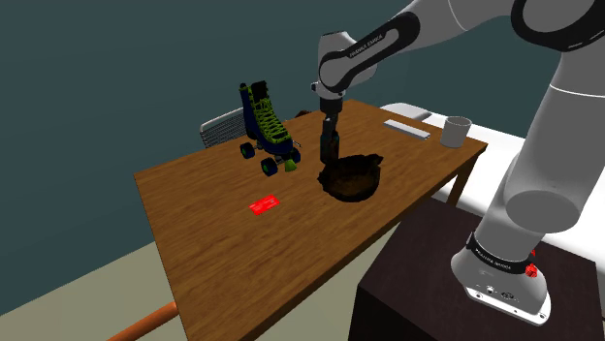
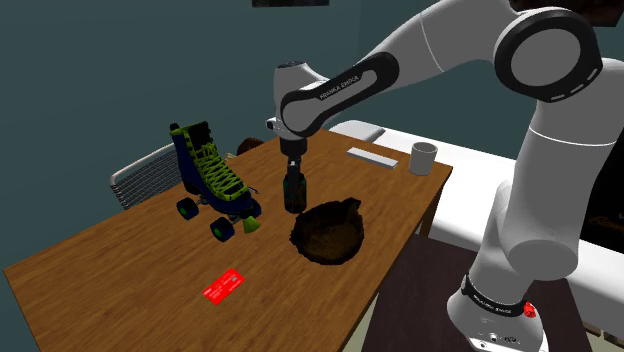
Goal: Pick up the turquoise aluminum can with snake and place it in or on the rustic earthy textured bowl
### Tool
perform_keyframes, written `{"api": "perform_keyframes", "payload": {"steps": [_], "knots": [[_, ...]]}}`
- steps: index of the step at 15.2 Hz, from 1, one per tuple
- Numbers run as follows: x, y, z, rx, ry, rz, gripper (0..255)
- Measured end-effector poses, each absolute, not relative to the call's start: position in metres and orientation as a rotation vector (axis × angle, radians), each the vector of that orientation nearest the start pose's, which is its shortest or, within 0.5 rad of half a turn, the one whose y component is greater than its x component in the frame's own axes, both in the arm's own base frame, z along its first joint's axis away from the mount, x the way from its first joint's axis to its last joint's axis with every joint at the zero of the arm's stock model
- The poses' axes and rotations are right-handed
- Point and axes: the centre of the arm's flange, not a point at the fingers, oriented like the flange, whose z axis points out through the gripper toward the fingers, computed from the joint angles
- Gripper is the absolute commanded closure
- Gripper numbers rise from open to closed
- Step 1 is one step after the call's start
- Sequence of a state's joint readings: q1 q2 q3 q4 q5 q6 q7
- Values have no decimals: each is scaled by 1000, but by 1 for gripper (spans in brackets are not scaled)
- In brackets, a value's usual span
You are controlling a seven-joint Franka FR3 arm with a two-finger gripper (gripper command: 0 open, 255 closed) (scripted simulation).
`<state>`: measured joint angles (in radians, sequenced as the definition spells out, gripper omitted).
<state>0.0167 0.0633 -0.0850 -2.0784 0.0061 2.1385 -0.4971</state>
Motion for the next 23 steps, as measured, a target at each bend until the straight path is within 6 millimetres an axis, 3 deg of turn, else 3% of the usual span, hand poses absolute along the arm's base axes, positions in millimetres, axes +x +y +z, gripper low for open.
{"api": "perform_keyframes", "payload": {"steps": [1,2,13,23], "knots": [[556,-37,398,-3070,-663,4,0],[556,-37,398,-3070,-663,4,255],[556,-37,400,-3070,-664,4,255],[556,-37,450,-3070,-664,5,255]]}}
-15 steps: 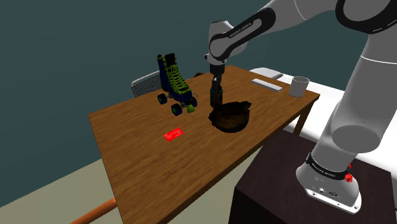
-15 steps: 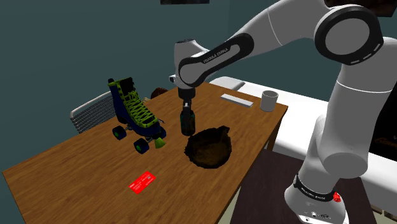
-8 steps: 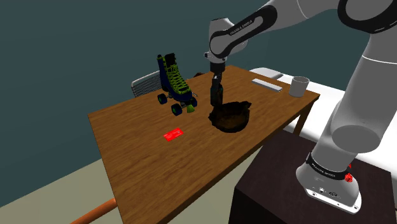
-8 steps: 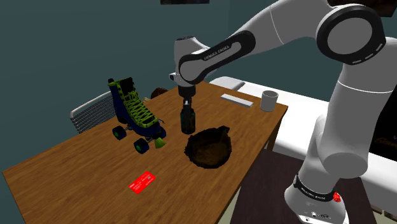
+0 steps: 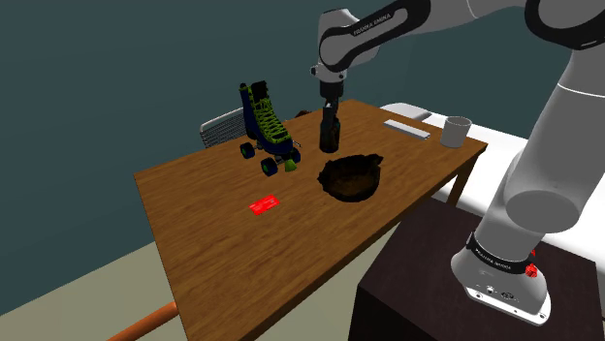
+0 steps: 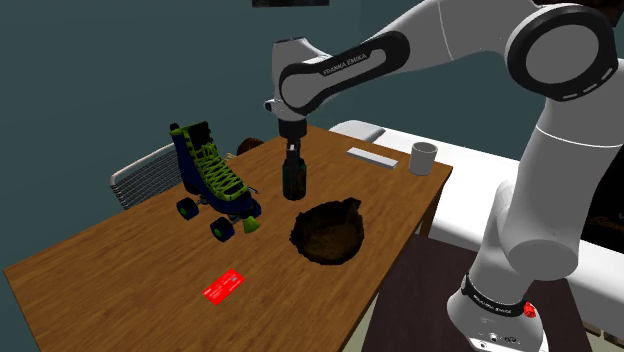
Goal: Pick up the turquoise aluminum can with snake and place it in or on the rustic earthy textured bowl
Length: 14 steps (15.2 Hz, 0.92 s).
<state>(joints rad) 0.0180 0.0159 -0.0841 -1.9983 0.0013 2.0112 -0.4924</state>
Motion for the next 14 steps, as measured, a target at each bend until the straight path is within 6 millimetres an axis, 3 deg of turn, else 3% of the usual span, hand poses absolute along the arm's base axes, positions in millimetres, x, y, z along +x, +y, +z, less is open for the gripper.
{"api": "perform_keyframes", "payload": {"steps": [14], "knots": [[556,-38,524,-3070,-664,5,255]]}}
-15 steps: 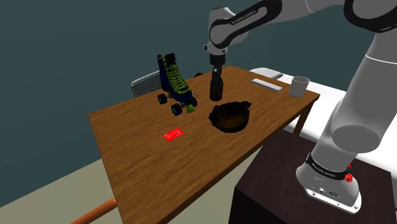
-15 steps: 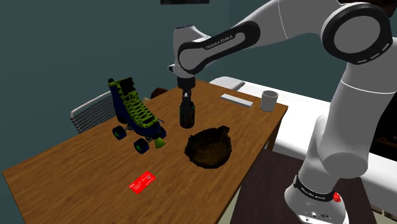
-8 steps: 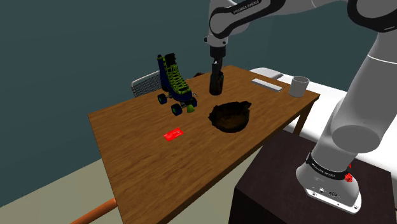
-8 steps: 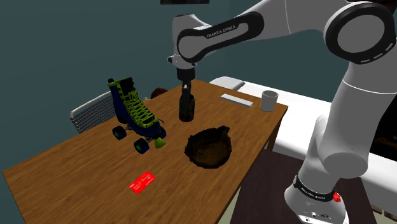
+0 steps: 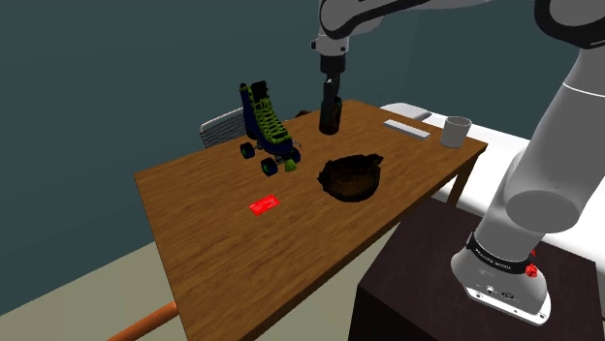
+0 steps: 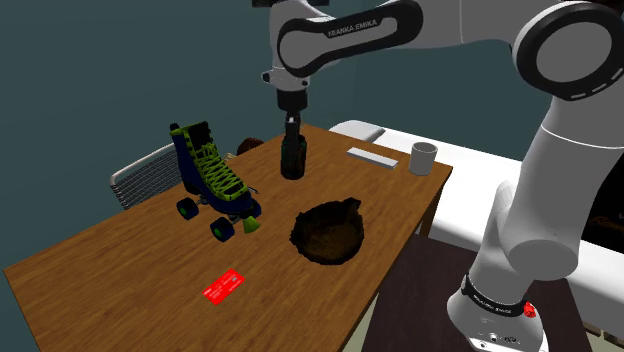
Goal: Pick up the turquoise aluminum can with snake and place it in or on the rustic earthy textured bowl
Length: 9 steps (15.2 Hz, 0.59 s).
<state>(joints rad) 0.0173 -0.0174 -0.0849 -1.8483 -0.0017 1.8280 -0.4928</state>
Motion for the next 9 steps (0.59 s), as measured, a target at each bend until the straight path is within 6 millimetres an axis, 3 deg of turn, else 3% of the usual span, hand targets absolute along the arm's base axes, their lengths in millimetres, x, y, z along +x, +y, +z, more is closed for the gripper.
{"api": "perform_keyframes", "payload": {"steps": [9], "knots": [[552,-34,567,-3070,-663,5,255]]}}
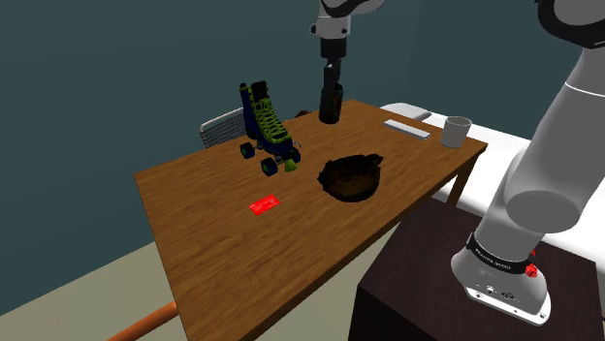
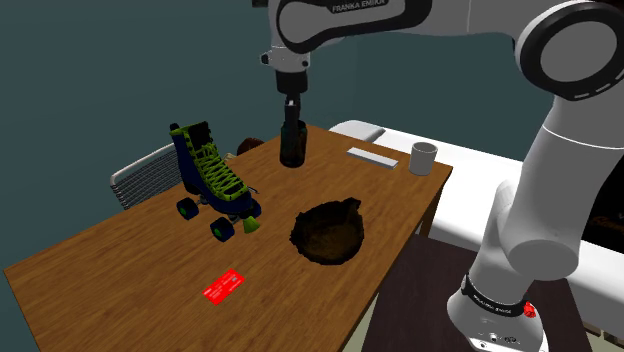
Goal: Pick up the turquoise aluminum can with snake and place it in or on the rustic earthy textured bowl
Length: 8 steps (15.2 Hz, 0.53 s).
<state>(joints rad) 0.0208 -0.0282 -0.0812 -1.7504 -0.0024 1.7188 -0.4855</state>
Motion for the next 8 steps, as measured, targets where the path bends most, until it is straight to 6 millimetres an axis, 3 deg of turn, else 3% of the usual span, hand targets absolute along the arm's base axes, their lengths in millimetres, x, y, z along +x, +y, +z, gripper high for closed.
{"api": "perform_keyframes", "payload": {"steps": [8], "knots": [[469,13,581,-3069,-665,5,255]]}}
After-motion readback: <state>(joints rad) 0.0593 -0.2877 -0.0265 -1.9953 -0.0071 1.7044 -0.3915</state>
